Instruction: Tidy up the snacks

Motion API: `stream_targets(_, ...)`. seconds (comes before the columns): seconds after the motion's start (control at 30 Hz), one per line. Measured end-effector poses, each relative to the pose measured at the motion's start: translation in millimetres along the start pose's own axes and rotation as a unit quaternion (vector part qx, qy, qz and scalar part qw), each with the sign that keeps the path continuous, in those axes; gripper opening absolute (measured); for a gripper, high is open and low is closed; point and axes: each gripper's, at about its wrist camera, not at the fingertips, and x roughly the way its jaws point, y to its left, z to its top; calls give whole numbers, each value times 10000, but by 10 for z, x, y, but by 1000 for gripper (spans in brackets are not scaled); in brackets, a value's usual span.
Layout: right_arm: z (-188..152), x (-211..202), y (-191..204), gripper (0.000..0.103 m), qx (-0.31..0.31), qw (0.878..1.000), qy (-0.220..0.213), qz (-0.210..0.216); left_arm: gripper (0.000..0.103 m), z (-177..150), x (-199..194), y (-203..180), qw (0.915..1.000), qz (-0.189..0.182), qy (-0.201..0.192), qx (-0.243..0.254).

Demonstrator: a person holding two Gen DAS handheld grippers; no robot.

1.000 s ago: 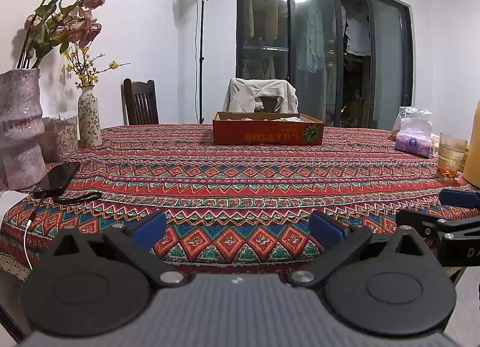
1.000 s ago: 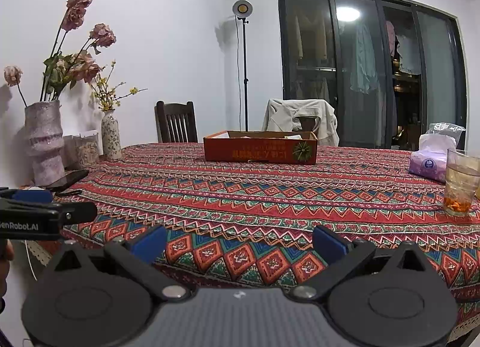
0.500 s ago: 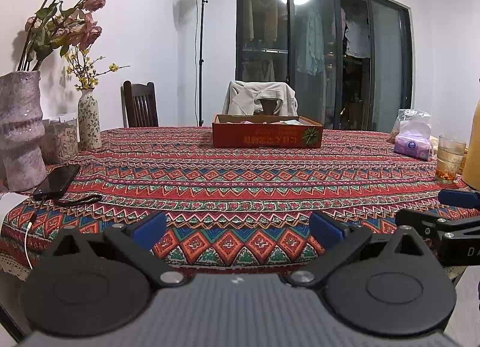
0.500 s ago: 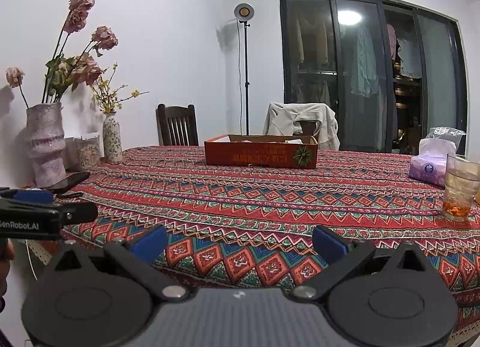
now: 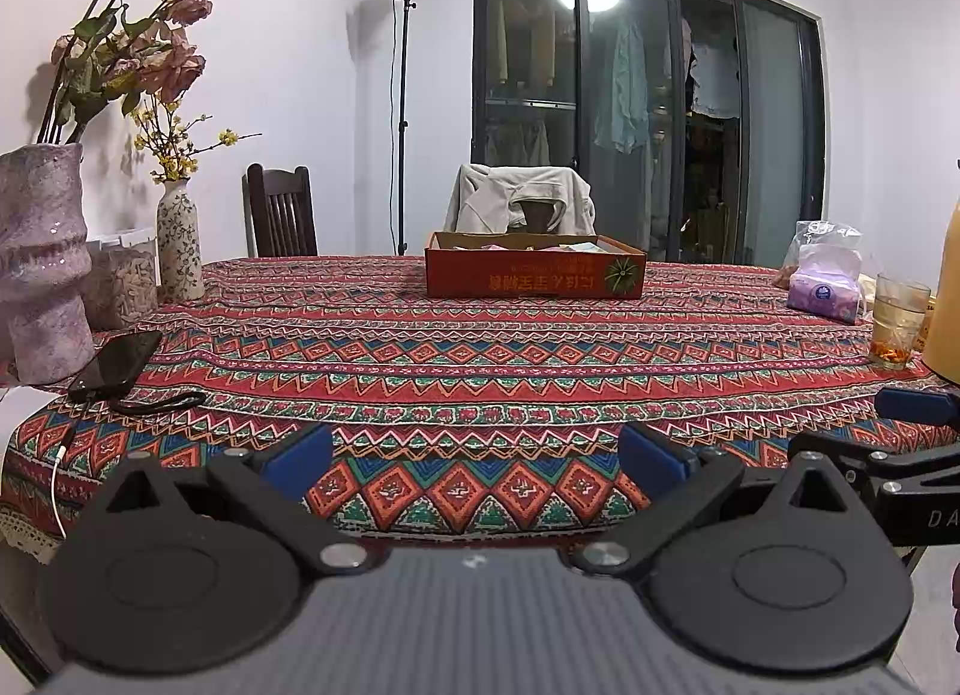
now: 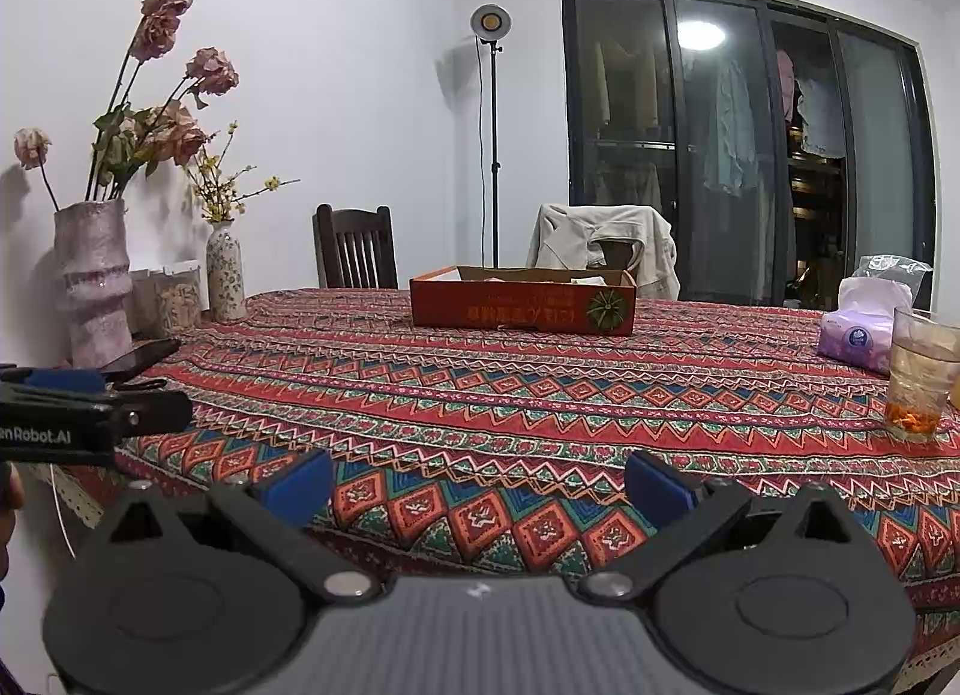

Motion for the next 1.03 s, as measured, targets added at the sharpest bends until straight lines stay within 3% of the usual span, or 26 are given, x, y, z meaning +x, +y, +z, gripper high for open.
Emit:
stream_targets(0.87,-19,1,-37,103,49,10000,-38,-7,103,-2,-26,-8,10000,-66,-60,43)
stream_targets(1.03,-12,-8,-51,103,87,9999,-84,-24,103,-9,10,18,9995,-284,-21,-119)
